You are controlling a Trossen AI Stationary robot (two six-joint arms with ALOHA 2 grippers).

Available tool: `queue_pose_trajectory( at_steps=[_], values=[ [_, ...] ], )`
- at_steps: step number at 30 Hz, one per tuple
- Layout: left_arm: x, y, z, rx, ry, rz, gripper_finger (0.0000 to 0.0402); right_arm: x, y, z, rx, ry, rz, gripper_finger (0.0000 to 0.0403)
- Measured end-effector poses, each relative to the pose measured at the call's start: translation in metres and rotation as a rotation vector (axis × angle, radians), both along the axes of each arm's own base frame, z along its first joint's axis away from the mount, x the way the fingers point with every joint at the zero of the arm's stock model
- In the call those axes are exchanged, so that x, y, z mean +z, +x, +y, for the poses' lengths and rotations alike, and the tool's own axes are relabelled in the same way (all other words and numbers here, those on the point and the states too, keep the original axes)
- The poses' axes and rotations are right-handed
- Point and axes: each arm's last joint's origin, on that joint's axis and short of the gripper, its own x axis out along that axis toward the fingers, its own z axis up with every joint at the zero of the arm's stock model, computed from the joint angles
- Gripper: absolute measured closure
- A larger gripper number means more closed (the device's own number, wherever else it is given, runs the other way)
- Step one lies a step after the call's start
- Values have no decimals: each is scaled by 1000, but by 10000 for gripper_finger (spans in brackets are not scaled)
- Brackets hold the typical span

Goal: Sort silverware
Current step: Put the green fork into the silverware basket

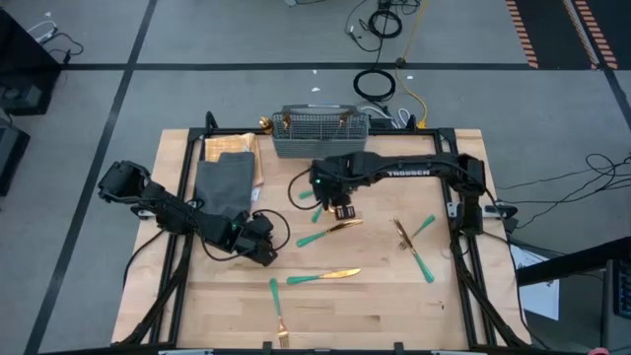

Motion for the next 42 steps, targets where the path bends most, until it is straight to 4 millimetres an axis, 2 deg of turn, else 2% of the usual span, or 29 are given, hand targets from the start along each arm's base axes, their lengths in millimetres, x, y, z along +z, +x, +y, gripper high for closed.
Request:
queue_pose_trajectory(
  at_steps=[5,12,19,31,35,38,42],
  values=[
    [0,0,0,0,-1,0,343,-4,11,-17,11,-36,-111,244],
    [0,-1,-2,-12,-7,4,343,-18,11,-51,-14,-13,-110,246],
    [0,-1,-3,-16,-5,6,343,-28,7,-74,-25,78,-110,247],
    [0,0,-4,-38,2,-7,343,-80,10,-81,-18,154,58,248],
    [0,0,-3,-38,3,-7,343,-86,11,-84,-22,156,71,250],
    [0,0,-3,-38,4,-7,343,-87,11,-84,-27,150,72,269],
    [0,0,-3,-43,7,-6,343,-87,10,-85,-34,111,91,321]
  ],
)
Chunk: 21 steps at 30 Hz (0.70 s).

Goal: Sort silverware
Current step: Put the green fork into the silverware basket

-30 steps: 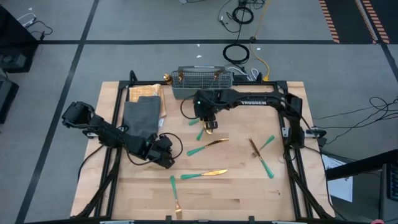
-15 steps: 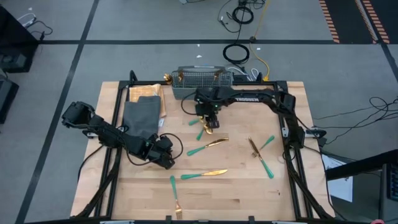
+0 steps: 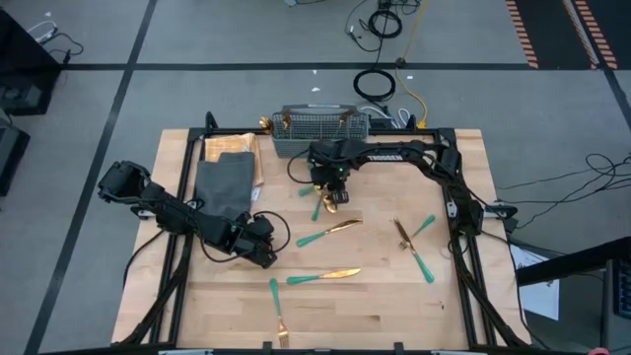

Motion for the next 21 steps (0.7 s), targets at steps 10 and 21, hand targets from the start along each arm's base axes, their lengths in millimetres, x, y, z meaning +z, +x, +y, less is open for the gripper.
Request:
queue_pose_trajectory(
  at_steps=[10,21],
  values=[
    [0,0,0,-2,1,0,343,20,5,0,-5,-54,17,336],
    [0,0,0,-8,5,2,343,19,1,0,2,-42,55,247]
  ],
)
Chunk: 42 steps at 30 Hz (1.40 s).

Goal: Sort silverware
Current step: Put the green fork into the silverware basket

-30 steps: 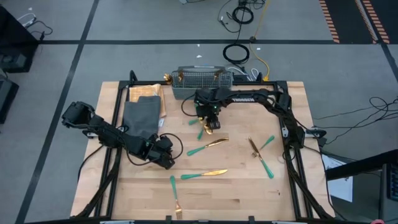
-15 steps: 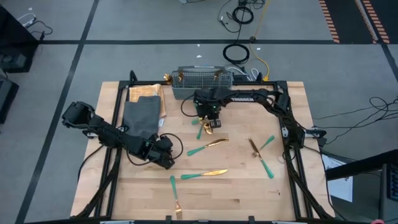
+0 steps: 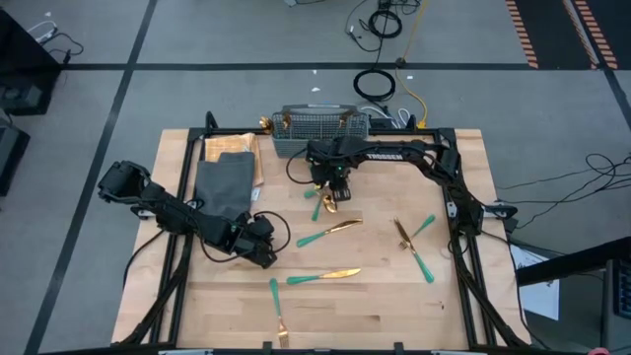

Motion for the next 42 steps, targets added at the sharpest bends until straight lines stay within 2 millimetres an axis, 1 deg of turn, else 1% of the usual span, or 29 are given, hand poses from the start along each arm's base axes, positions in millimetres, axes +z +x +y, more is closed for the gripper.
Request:
queue_pose_trajectory(
  at_steps=[3,5,8,11,13,14,15,18,19,22,26,28,30,33,35,37,40,42],
  values=[
    [0,0,0,0,0,0,343,-1,1,-1,-2,-7,-6,217],
    [0,0,0,0,0,0,343,-7,2,-3,-16,-15,10,206],
    [0,0,0,-1,0,-1,343,-23,2,-4,-32,3,62,203],
    [0,0,0,-1,0,-1,343,-31,2,-3,-36,11,91,213],
    [0,0,0,-1,0,-1,343,-34,3,-2,-46,10,100,234],
    [0,0,0,-1,0,0,343,-34,3,-1,-45,4,104,252],
    [0,0,0,-1,0,0,343,-34,3,0,-44,-10,110,275],
    [0,0,0,-1,0,0,343,-32,4,4,-26,-30,116,366],
    [0,0,0,-1,-1,1,343,-30,4,4,-30,-33,112,384],
    [0,0,0,-2,-4,1,343,-23,0,3,-64,-71,123,397],
    [0,0,0,-3,-4,2,343,-4,-5,7,-82,-130,131,401],
    [0,0,0,-4,-5,3,343,9,-7,13,-79,-141,113,401],
    [0,0,0,-4,-6,4,343,26,-10,19,-75,-188,85,402],
    [0,0,0,-5,-7,4,343,60,-18,27,-71,-376,51,402],
    [0,0,0,-5,-7,5,343,85,-26,32,-76,-534,36,402],
    [0,0,0,-5,-6,5,343,107,-36,33,-94,-706,48,402],
    [0,0,0,-7,-5,4,343,128,-48,23,-127,-950,127,402],
    [0,0,0,-7,-4,5,343,132,-53,13,-95,-1064,247,403]
  ],
)
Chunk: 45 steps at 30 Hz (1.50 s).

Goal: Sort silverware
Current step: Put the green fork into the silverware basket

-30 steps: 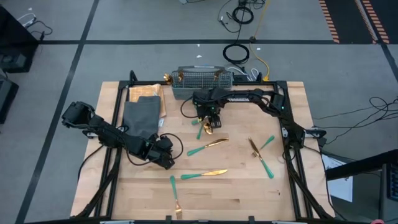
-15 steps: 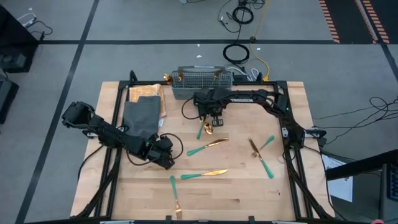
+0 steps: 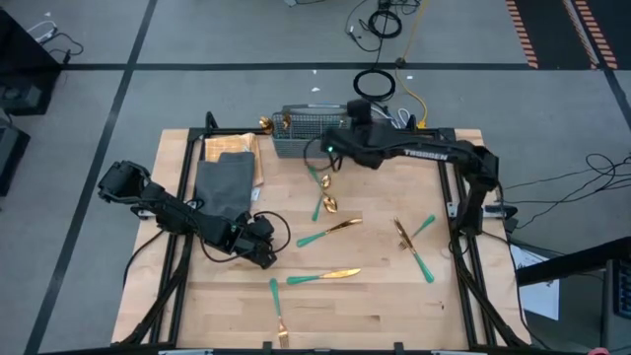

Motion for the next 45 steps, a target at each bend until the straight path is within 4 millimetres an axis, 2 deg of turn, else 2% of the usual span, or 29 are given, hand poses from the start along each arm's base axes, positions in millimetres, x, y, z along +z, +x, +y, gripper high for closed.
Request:
queue_pose_trajectory(
  at_steps=[5,10,14,17,30,45],
  values=[
    [0,0,0,2,3,-3,343,-12,1,-28,-81,-188,375,403],
    [0,0,0,2,6,-4,343,-36,3,-47,-99,-150,532,403],
    [0,0,1,-9,32,-4,343,-55,10,-52,-93,-130,576,403],
    [0,0,1,-5,44,-7,343,-61,13,-51,-80,-122,596,403],
    [1,1,2,6,65,-19,343,-70,19,-47,-11,-58,678,403],
    [1,1,2,7,67,-20,343,-100,30,-48,54,11,801,403]
  ],
)
